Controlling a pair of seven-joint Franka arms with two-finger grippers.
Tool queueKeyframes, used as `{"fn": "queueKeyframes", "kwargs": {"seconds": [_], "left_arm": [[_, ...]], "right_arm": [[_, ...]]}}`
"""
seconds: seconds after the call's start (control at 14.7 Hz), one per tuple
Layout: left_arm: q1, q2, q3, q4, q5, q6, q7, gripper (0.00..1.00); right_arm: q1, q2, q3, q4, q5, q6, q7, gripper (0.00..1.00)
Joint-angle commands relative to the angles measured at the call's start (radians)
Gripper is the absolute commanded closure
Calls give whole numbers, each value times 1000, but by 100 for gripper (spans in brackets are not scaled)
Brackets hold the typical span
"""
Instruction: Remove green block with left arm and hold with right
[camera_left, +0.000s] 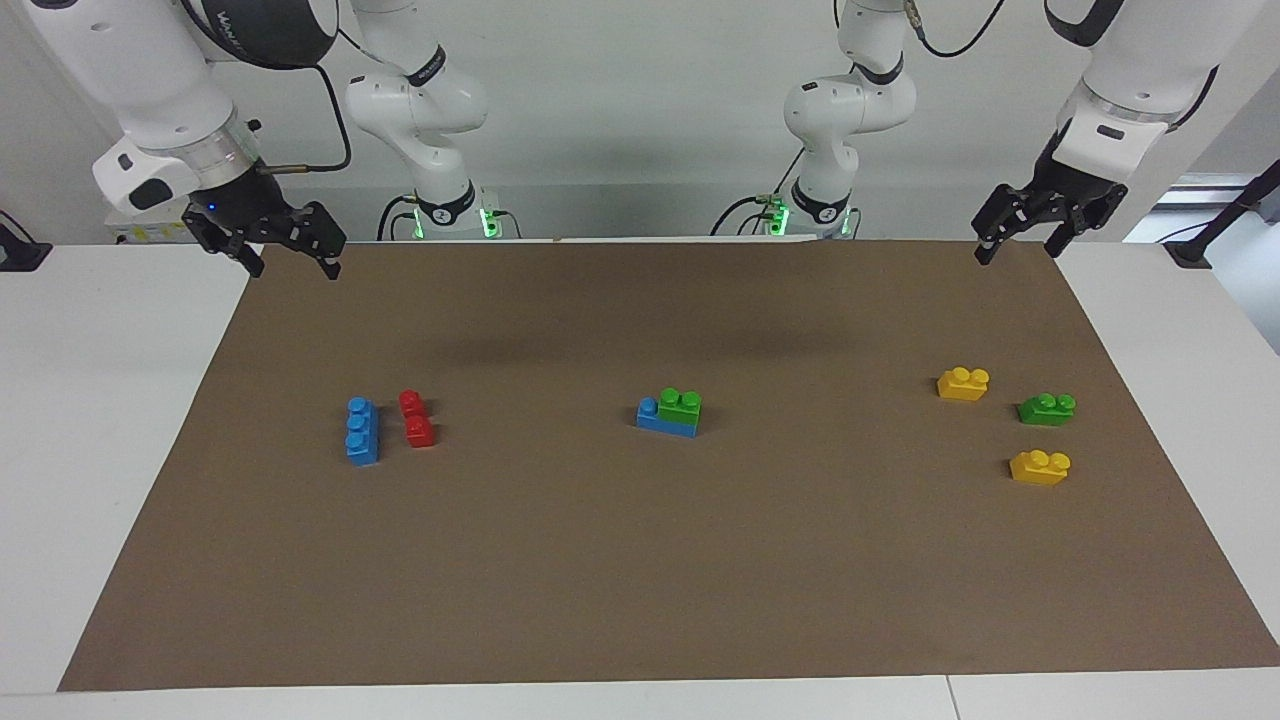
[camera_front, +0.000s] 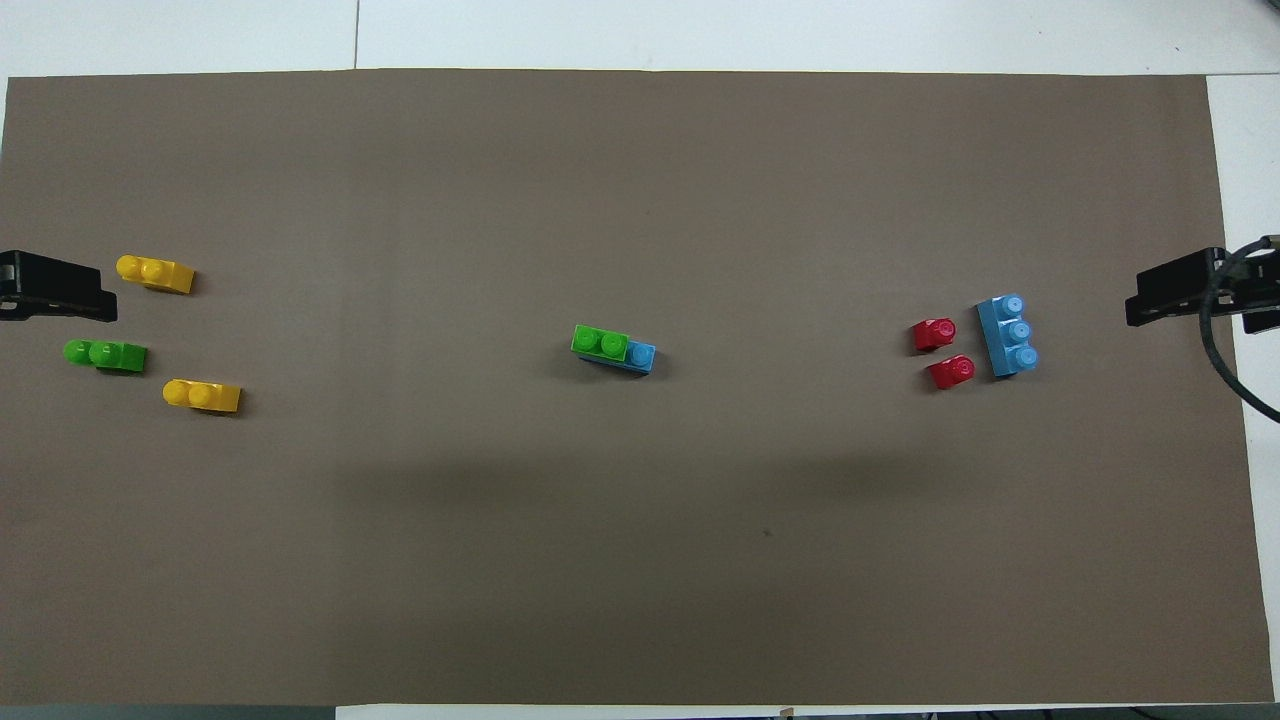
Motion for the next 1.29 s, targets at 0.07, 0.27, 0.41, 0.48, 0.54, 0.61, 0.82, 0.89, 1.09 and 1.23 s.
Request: {"fn": "queueKeyframes", "kwargs": {"seconds": [0.07,0.27,0.41,0.48,0.54,0.61,0.82,0.89,1.09,1.23], "left_arm": [[9,-32,-1,-34,-15,2,10,0],[9,-40,-1,-48,-15,-1,-4,0],[9,-45,-1,-52,-15,-18,-7,0],[9,-45,-1,-51,-15,-31,-6,0],[9,-45,-1,-48,-15,-41,-5,0],[9,-49,-1,-46,-15,-44,-4,0],[9,-51,-1,-46,-15,-44,-2,0],[9,-54,-1,-48,-15,-45,-2,0],[-1,-64,-3,-60,-15,-56,-10,0],[-5,-90,-6,-109,-15,-45,-100,0]], "right_arm": [[1,-13,26,-3,0,-17,-136,0],[7,-16,29,-29,2,38,-179,0],[7,-24,36,-57,40,75,-213,0],[7,-33,36,-77,64,93,-254,0],[7,-42,36,-98,96,99,-314,0],[7,-48,36,-111,132,111,-368,0],[10,-50,39,-126,190,127,-521,0],[10,-52,39,-140,231,131,-593,0],[8,-68,39,-216,279,185,-809,0],[10,-93,40,-305,334,254,-929,0]]}}
